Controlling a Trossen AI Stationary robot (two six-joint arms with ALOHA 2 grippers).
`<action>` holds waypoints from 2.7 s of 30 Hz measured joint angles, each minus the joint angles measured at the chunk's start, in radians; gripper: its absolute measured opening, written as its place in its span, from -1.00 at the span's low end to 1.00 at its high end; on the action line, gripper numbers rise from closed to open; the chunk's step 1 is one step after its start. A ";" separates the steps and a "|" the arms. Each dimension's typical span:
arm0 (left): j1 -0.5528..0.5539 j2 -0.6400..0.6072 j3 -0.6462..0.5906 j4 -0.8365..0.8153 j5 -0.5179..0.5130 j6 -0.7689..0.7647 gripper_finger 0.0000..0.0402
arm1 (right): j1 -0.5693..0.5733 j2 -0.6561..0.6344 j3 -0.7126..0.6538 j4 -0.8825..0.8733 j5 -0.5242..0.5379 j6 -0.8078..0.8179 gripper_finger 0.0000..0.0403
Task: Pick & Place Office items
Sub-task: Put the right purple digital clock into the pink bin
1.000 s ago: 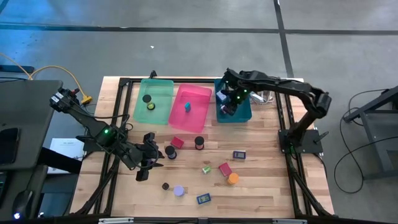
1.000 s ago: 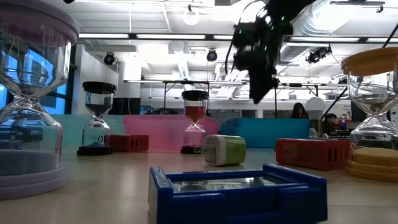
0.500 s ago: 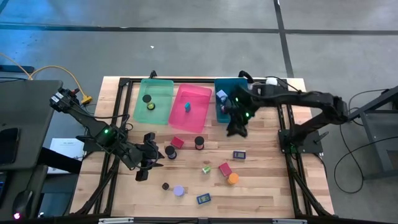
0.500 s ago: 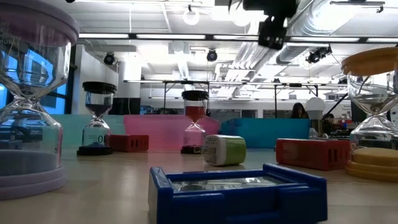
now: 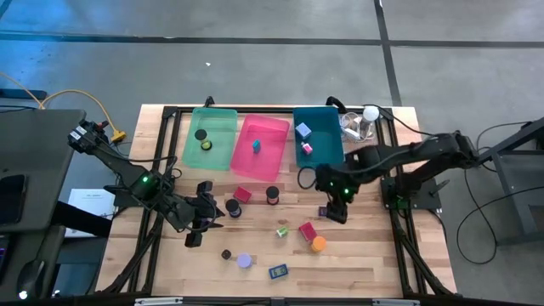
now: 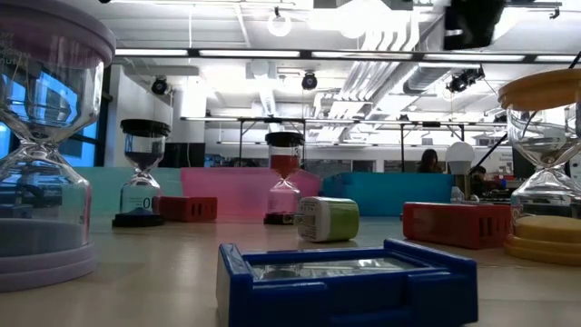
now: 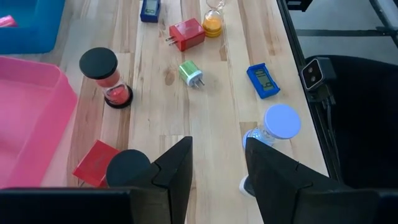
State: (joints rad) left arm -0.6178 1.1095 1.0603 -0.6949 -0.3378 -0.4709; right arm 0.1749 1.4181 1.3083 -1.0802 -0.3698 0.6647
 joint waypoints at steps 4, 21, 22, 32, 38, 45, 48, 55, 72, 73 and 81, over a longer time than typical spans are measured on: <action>0.000 0.000 0.000 0.000 -0.002 0.000 -0.29 | 0.079 0.001 0.000 -0.082 0.135 0.081 -0.14; 0.000 0.000 -0.051 0.064 -0.031 0.001 -0.29 | 0.269 0.012 -0.054 -0.145 0.444 0.390 0.02; 0.000 0.000 -0.055 0.062 -0.031 0.000 -0.29 | 0.269 0.012 -0.073 -0.145 0.444 0.408 0.07; 0.000 0.000 -0.062 0.065 -0.031 0.028 -0.29 | 0.251 0.012 -0.271 -0.059 0.394 0.339 0.42; 0.000 0.000 -0.062 0.079 -0.031 0.055 -0.29 | 0.241 0.012 -0.341 0.042 0.402 0.249 0.39; 0.000 0.000 -0.062 0.102 -0.030 0.054 -0.29 | 0.222 0.012 -0.370 0.134 0.453 0.170 0.35; 0.000 0.000 -0.062 0.101 -0.030 0.054 -0.29 | 0.207 0.012 -0.385 0.192 0.456 0.130 0.35; 0.000 0.000 -0.062 0.101 -0.029 0.052 -0.29 | 0.154 0.012 -0.439 0.259 0.459 0.064 0.35; 0.000 0.000 -0.062 0.106 -0.029 0.052 -0.29 | 0.144 0.012 -0.524 0.396 0.472 -0.121 0.35; 0.000 0.000 -0.062 0.106 -0.029 0.052 -0.29 | 0.144 0.012 -0.524 0.398 0.472 -0.126 0.35; 0.000 0.000 -0.062 0.106 -0.030 0.031 -0.29 | 0.174 0.012 -0.524 0.430 0.453 -0.161 0.35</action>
State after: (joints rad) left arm -0.6174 1.1095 0.9981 -0.5892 -0.3679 -0.4397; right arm 0.3492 1.4303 0.7841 -0.6498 0.0828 0.5038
